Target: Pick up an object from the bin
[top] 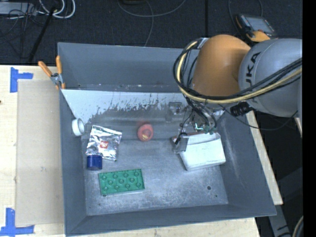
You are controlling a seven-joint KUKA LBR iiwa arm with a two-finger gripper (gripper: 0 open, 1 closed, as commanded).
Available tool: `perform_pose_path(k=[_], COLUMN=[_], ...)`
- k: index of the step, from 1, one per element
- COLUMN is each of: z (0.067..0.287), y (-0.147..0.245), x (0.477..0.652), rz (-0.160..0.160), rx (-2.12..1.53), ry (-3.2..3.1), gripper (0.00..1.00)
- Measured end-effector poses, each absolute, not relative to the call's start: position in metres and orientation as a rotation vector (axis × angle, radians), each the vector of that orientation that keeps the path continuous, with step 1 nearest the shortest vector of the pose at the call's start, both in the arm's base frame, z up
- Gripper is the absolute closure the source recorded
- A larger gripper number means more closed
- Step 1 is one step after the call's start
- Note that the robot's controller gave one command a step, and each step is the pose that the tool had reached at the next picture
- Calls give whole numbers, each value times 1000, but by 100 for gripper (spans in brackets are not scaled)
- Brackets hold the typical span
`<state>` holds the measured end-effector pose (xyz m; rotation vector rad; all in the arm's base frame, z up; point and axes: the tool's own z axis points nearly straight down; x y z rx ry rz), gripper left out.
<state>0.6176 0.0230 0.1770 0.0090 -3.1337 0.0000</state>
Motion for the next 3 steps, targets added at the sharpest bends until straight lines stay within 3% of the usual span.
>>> perform_pose_path(k=[1, 2, 3], z=[72, 76, 224], y=[-56, -54, -51], x=[590, 592, 588], rz=[0, 0, 1], rx=[-140, -136, -2], ry=[-3128, -3134, -3149], gripper=[0, 100, 100])
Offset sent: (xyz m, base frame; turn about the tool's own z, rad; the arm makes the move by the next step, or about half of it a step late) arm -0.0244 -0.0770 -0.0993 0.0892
